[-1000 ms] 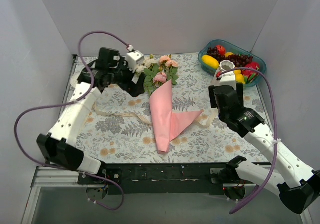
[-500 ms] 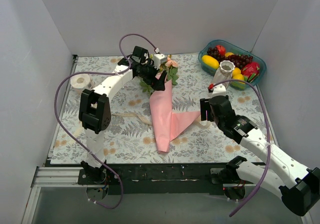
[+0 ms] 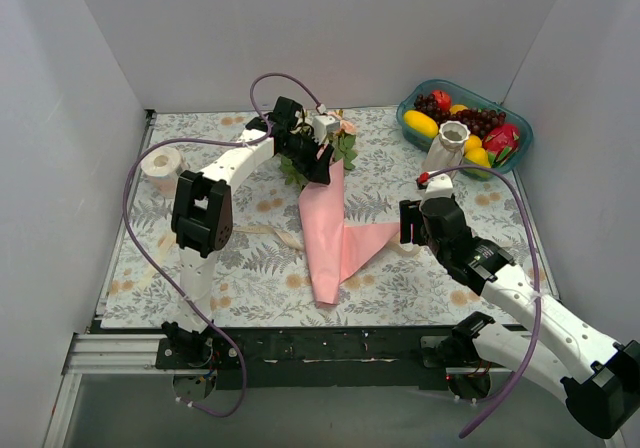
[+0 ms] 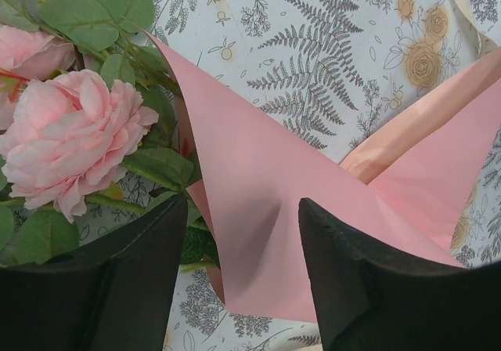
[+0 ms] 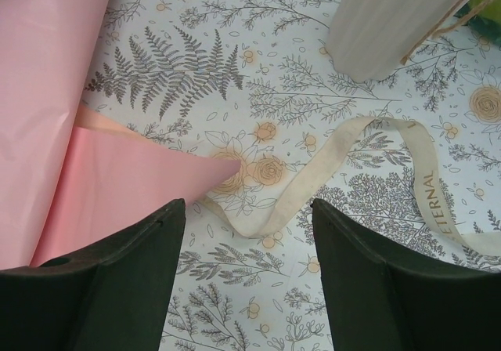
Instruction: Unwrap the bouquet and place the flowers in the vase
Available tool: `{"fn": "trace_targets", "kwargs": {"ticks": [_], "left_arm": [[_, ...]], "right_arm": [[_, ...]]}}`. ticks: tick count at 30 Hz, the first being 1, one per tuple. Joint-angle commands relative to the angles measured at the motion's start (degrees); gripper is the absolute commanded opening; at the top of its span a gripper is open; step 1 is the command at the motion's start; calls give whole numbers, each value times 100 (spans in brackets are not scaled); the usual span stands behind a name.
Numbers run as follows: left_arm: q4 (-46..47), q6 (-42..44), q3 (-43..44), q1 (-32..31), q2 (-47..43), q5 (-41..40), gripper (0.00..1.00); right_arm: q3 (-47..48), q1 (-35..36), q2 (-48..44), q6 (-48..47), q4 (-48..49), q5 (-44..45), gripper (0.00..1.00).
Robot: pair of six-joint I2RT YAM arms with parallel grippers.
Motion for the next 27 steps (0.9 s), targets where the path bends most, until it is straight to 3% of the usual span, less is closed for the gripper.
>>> {"fn": "trace_targets", "kwargs": {"ticks": [1,4,7,17,19,27], "left_arm": [[-149,172,107,1,-122,132,57],[-148,84,116,10,-131,176,54],[-271,31,265,10,-61,124,39],[-913,84,757,142,291,422,39],[-904,23,766,142,300,344,39],[-536,-66,547,142,186,-263,59]], "right_arm": [[-38,32,-57,-22,354,46,73],[-20,32,-57,-49,380,55,73],[6,23,-65,-75,415,72,73],[252,23,-109,-233,406,222,72],[278,32,-118,-233,406,213,72],[296,32,-224,-251,468,64,72]]}}
